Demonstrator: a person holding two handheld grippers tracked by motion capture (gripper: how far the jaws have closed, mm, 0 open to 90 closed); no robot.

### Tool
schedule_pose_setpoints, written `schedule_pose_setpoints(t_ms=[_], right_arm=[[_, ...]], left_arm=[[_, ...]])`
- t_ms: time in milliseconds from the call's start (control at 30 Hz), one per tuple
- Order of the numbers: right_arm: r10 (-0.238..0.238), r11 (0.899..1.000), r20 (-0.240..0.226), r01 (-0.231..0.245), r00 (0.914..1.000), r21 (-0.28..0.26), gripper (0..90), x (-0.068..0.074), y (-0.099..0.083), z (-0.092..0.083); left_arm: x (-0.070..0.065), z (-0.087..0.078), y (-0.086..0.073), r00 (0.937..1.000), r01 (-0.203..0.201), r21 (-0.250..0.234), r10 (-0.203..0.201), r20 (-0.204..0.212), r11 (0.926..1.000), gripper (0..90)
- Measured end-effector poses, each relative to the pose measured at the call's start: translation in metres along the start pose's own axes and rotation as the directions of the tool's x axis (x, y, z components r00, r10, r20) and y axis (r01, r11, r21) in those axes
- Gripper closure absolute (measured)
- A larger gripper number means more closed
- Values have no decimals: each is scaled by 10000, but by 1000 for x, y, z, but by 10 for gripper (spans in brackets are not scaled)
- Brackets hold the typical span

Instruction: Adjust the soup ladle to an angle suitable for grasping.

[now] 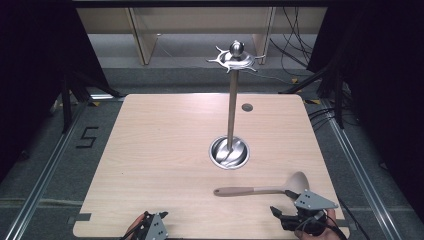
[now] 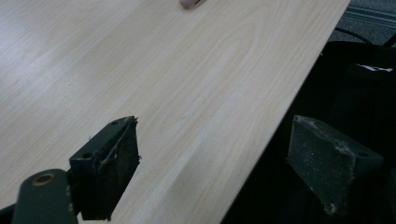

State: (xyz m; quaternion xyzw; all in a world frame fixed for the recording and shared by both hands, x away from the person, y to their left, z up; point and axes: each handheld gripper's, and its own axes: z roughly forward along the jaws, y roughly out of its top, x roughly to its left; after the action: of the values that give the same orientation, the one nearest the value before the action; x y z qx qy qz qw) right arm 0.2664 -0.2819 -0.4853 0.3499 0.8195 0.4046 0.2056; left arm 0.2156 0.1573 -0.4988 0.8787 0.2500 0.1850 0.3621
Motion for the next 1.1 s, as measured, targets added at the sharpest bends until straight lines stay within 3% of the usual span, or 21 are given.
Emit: schedule_pose_setpoints(t_ms=[233,300,367,500,633,900,933,1100], right_arm=[[-400,9992,-80,401,9992,94,287,2,2,-1],[-381,9992,-86,382,9992,90,285,2,3,-1],[-381,9992,-111,382,9992,110,285,2,4,-1],[-579,9983,-83,580,9983,95,285,1,8,1],[-780,9968,-119,782,9969,191,286,-1,19,3],[-1592,9827,-596,1639,9854,864,300,-4,34,16],[-1637,9812,-631,1691,9845,927,309,-5,37,18],[-2058,9678,-916,2165,9743,1284,373,-4,51,31]], left_arm=[[0,0,0,10000,46,11,-46,-15,10000,156],[2,-1,0,9998,-137,146,139,-120,9998,156],[0,0,0,10000,74,-30,-74,10,10000,156],[1,0,0,9998,-153,154,155,-97,9998,156],[1,0,0,9998,-130,152,132,-118,9998,156],[1,0,0,9998,-168,162,170,-94,9997,156],[2,0,1,9993,-359,194,361,-72,9992,156],[2,0,1,9995,-287,178,290,-131,9994,156]])
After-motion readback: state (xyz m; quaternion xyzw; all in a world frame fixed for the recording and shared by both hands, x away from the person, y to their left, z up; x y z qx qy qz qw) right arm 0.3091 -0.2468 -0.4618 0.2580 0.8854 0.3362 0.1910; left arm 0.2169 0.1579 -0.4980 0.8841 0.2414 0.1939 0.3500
